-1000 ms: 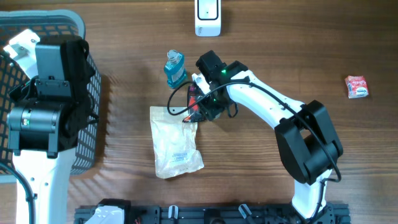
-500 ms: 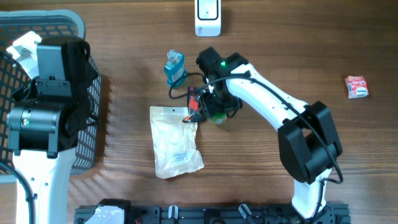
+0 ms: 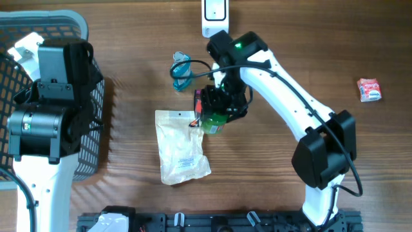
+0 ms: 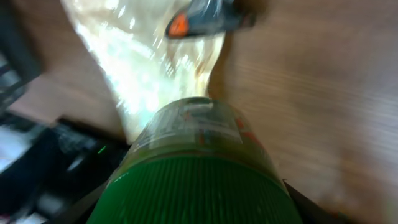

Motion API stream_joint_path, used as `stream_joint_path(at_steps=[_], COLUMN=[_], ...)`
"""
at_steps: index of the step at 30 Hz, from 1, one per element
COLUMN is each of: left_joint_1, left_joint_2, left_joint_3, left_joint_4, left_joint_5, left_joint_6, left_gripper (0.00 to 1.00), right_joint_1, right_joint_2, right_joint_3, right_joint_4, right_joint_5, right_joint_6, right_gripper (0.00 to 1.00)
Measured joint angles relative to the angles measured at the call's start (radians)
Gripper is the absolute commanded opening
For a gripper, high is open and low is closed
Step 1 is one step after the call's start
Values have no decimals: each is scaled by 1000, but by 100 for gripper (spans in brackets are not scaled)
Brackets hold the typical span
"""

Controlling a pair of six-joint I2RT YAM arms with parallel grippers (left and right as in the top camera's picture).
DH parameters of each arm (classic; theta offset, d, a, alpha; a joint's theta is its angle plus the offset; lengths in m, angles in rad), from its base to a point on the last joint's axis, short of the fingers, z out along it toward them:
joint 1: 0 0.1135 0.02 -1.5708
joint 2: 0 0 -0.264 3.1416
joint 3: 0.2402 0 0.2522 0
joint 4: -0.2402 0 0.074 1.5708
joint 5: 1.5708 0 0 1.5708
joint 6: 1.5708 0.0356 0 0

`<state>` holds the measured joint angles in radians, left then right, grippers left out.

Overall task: Scan the item barcode
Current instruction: 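Lift the green jar and carry it toward the scanner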

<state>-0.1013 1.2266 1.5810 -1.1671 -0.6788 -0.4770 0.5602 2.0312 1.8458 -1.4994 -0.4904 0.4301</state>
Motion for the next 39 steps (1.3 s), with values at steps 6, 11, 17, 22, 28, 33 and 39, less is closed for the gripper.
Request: stream_joint_path(at_steps=[6,11,17,22,28,33,39], left_joint_1=[0,0,0,0,0,0,0], left_joint_2=[0,0,0,0,0,0,0], left_joint_3=[0,0,0,0,0,0,0], left_joint_4=[0,0,0,0,0,0,-1], left_joint_5=[0,0,0,0,0,0,0], left_joint_6=[0,0,0,0,0,0,0], left_gripper=[100,100,100,100,100,100,100], right_joint_1=[-74,-135,-158,-158,-158,-158,-157], right_joint_2=[0,0,0,0,0,0,0], right_joint_3=[0,0,0,0,0,0,1], right_joint_4=[-93,-105,-105,-105,-105,-94,251], right_joint_5=[-177,-305,-368,-385,-385,-368,-122], right_joint_6=[8,12,15,15,15,13,0], right_gripper=[52,52,53,53,53,54,53])
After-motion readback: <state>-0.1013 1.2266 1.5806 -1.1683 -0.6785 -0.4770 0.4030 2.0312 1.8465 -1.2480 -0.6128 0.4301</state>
